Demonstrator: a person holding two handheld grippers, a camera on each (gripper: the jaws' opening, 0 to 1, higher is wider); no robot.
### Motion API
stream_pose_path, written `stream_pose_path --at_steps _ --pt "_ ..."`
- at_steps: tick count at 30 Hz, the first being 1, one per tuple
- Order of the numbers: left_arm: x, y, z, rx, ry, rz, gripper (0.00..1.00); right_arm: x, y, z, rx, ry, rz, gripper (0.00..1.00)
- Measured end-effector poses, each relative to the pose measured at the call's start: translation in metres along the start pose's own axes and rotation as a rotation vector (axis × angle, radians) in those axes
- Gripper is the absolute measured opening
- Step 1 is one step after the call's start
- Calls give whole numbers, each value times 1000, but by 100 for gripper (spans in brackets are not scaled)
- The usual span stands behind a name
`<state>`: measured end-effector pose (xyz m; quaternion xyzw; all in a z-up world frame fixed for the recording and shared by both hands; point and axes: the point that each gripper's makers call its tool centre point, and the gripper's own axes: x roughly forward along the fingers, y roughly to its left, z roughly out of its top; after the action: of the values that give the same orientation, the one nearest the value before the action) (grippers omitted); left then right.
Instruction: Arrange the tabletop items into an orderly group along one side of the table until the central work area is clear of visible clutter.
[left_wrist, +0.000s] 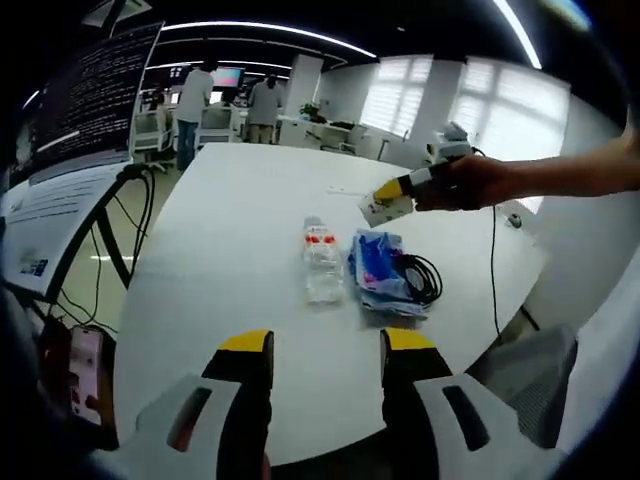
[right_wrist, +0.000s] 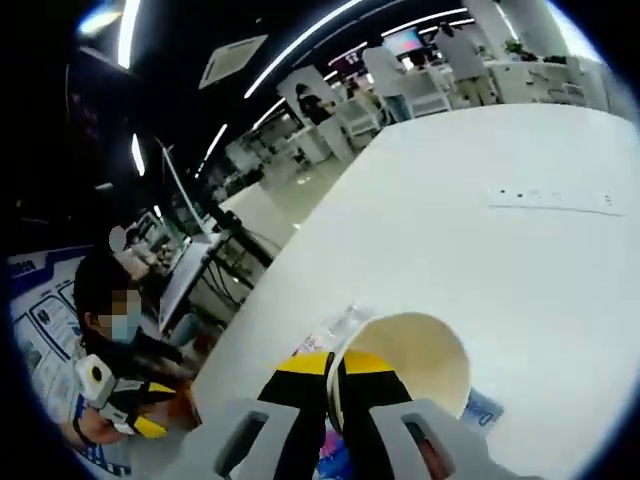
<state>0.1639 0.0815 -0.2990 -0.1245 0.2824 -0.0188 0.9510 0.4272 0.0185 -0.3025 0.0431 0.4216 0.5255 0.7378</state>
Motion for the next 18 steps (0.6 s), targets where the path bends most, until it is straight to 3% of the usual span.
stream_pose_path --at_steps 7,13,15,18 --pt "2 -2 -3 4 4 -16 42 19 -5 2 -139 99 -45 0" --pt "3 -2 -7 7 16 -24 42 34 5 -7 -280 181 -68 0" --pt "2 0 -7 7 18 -22 42 39 -3 -6 -321 211 -78 0" --pt "1 7 -7 1 19 -16 42 50 1 -8 -338 233 -75 0"
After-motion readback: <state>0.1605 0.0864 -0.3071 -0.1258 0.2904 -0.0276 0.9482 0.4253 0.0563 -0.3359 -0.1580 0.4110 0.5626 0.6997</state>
